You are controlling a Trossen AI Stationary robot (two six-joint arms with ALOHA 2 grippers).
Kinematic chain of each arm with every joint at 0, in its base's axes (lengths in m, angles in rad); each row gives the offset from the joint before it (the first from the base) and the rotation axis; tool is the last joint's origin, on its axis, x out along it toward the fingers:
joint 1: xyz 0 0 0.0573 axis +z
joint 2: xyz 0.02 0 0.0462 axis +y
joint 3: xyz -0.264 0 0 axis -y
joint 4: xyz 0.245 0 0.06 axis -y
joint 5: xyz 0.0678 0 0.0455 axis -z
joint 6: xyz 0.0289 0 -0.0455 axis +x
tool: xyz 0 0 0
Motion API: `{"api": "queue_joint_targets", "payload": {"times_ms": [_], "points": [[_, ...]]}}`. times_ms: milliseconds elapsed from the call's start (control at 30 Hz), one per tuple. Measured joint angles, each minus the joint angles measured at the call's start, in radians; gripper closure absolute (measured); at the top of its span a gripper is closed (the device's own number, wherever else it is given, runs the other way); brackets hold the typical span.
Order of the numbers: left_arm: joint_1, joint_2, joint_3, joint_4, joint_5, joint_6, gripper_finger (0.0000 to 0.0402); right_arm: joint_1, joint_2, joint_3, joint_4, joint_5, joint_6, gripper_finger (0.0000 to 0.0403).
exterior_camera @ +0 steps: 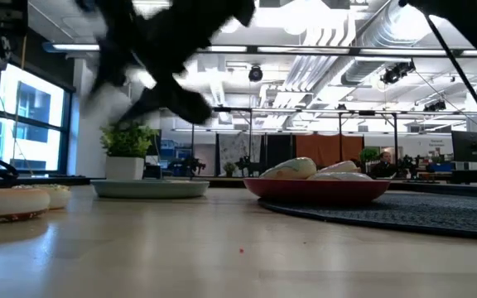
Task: Pick & Place donuts
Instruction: Put the small yellow donut on the blue plate
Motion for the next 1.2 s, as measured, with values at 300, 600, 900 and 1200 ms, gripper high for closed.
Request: {"api": "queue_joint_targets", "payload": {"times_ms": [300,600,900,1200], "points": [[0.261,0.133,-0.001,0.067,0.185,0.055,0.0272,0.078,-0.221,0.011,-0.468,0.315,0.039,0.0251],[0.553,0.288,-0.002,0.145,0.548,0.024,0.0182,0.171,-0.518,-0.343,-0.712,0.487,0.312,0.0251],[0.675,0.318,0.001,0.31,0.711,0.024,0.0233,0.215,-0.892,-0.847,-0.363,0.512,0.402,0.0251],[0.786,0.437,0.001,0.361,0.756,-0.269,0.0256,0.157,-1.034,-1.04,-0.109,0.512,0.218,0.0252]]}}
